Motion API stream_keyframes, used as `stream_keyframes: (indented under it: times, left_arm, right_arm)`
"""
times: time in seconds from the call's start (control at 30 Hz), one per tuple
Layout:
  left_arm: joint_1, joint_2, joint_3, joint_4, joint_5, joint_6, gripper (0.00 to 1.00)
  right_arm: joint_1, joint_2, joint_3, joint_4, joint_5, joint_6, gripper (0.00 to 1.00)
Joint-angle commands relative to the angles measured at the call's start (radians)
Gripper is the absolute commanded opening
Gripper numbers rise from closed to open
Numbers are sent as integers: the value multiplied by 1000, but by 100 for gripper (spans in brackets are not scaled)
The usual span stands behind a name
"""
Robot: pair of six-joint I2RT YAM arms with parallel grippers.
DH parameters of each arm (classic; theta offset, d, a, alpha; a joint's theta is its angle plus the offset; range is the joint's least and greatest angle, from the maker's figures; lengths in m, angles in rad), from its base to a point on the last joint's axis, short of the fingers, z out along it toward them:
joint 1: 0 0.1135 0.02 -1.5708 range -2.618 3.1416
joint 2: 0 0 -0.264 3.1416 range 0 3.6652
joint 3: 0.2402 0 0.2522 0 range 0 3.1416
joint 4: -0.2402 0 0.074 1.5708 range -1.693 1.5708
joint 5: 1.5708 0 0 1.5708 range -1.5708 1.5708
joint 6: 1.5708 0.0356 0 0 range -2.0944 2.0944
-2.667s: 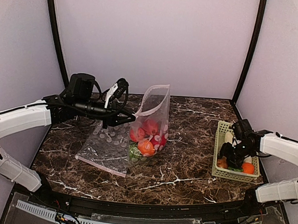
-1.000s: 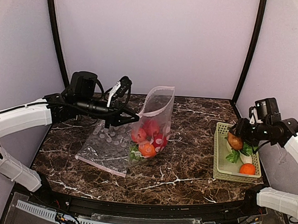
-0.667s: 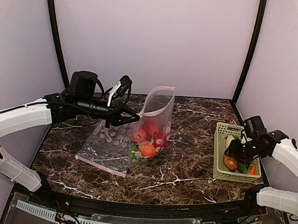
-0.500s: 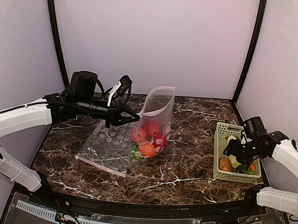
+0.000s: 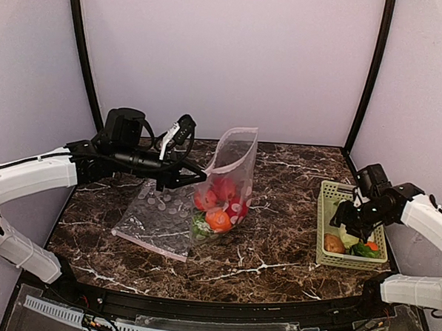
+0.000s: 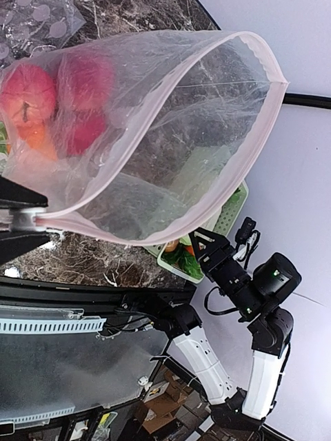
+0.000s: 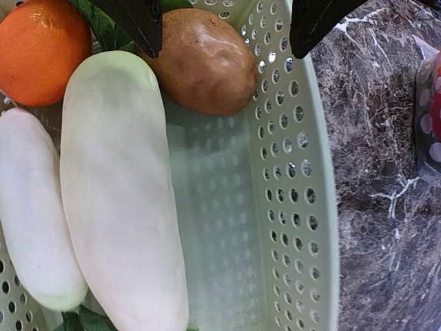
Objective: Place the food in the zip-top bag and seal the zipper
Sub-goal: Pick up the fake vegetable from the bin.
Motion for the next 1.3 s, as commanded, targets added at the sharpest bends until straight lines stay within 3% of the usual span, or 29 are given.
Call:
stream_keyframes:
  times: [0.0, 0.4, 0.73, 1.03, 1.27]
  left_arm:
    - [-6, -37, -22, 8, -9, -4, 1]
    - [-6, -35, -22, -5, -21, 7, 1]
    - [-6, -26, 5, -19, -24, 12, 1]
    - [-6, -26, 13, -34, -30, 12, 1]
    - [-6, -28, 14, -33, -20, 1, 1]
  right_arm:
    - [8, 25, -51, -32, 18, 43, 61]
    - [24, 101, -108, 42, -70, 47, 68]
    - [38, 192, -115, 105, -53, 32, 74]
    - [38, 160, -102, 107, -26, 48, 61]
    - [38, 52, -29, 7, 20, 59, 57]
